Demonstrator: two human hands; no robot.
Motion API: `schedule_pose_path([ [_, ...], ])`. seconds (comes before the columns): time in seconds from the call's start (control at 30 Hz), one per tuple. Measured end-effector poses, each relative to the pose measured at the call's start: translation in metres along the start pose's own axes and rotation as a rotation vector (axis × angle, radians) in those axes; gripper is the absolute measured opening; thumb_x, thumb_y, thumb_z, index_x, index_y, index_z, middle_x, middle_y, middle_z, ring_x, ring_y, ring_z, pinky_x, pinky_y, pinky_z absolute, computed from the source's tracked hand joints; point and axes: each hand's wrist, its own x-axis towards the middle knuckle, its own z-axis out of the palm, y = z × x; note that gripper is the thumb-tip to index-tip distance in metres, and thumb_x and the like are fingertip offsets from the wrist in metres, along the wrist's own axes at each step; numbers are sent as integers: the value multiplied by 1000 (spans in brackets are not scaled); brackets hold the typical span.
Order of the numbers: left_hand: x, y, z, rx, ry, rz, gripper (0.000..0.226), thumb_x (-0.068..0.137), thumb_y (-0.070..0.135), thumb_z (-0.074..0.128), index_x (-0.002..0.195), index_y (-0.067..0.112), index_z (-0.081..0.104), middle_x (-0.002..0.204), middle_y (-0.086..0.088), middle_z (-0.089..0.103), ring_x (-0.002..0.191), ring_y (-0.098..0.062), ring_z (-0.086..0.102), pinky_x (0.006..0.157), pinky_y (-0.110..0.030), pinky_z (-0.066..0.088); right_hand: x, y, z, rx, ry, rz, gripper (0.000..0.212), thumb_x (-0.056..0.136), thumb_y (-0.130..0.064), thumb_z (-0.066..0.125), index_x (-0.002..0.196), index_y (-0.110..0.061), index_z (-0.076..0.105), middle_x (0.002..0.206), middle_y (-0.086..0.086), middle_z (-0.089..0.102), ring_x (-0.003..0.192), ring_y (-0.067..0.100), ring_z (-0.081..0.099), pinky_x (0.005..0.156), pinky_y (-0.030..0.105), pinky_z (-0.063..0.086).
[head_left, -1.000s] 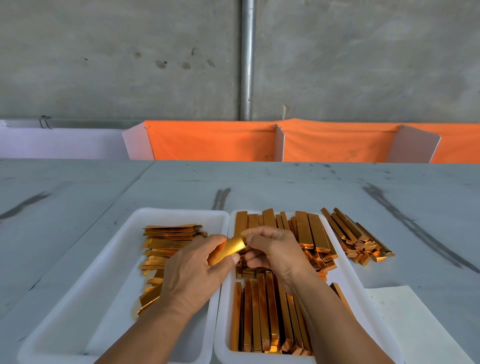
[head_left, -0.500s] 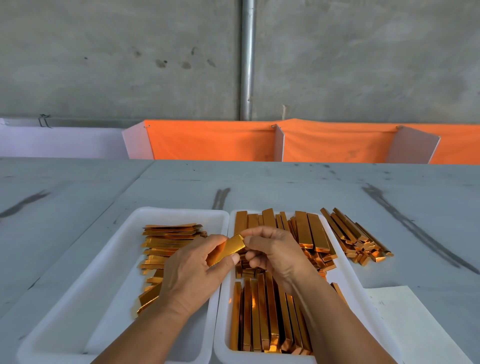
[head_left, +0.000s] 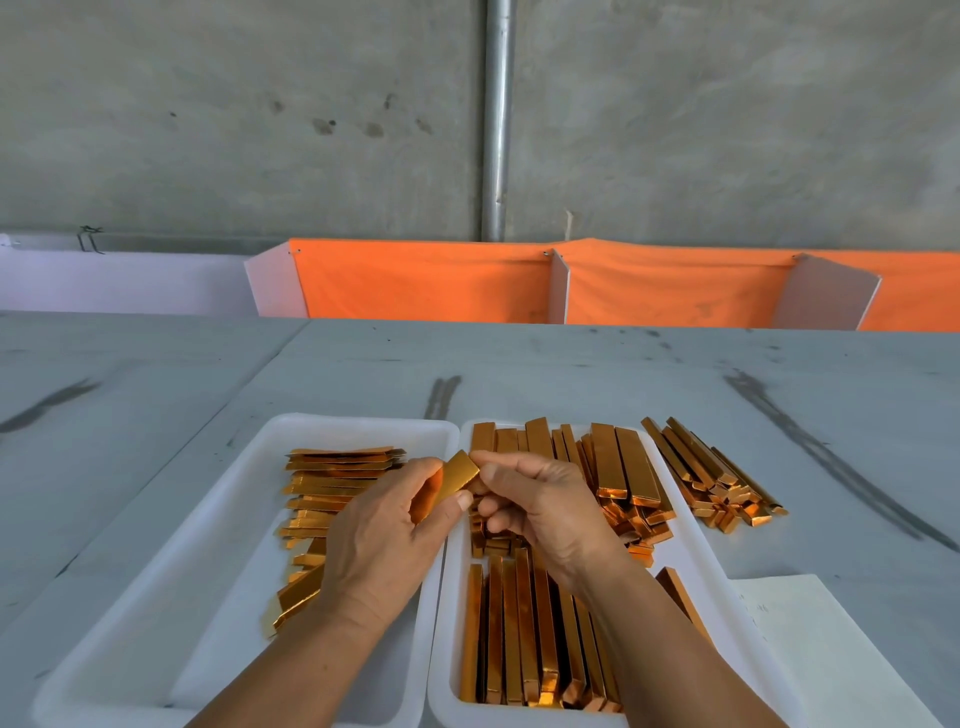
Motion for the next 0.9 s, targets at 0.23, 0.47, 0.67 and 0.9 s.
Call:
schedule_pose_path([
  [0.23, 0, -2, 1, 52, 12, 12, 37, 87, 57, 54, 112, 31, 59, 85, 12, 58, 73, -7, 54, 60, -22, 46, 1, 5, 3, -103, 14, -63, 16, 91, -4, 66, 101, -12, 76, 79, 16, 70, 65, 18, 65, 60, 25, 57],
  [0.47, 2, 0, 3, 75, -6, 30, 33, 88, 57, 55, 110, 32, 58, 82, 11, 56, 69, -8, 51, 55, -18, 36, 3, 11, 1, -188, 44, -114, 17, 92, -9, 66, 104, -20, 73, 68, 8, 69, 58, 14, 62, 58, 22, 55],
  [0.67, 0, -2, 2, 54, -13, 35, 32, 87, 57, 56, 107, 32, 58, 80, 11, 54, 67, -9, 51, 54, -19, 34, 6, 14, -1, -215, 51, -111, 17, 92, -10, 68, 100, -22, 76, 69, 6, 70, 57, 14, 61, 58, 21, 53],
  [0.9, 1, -2, 2, 42, -2, 46, 36, 87, 57, 55, 113, 32, 60, 85, 13, 57, 72, -8, 54, 59, -24, 45, 5, 13, -2, -196, 1, -137, 25, 95, -10, 63, 113, -26, 69, 65, 4, 65, 56, 15, 59, 57, 23, 53],
])
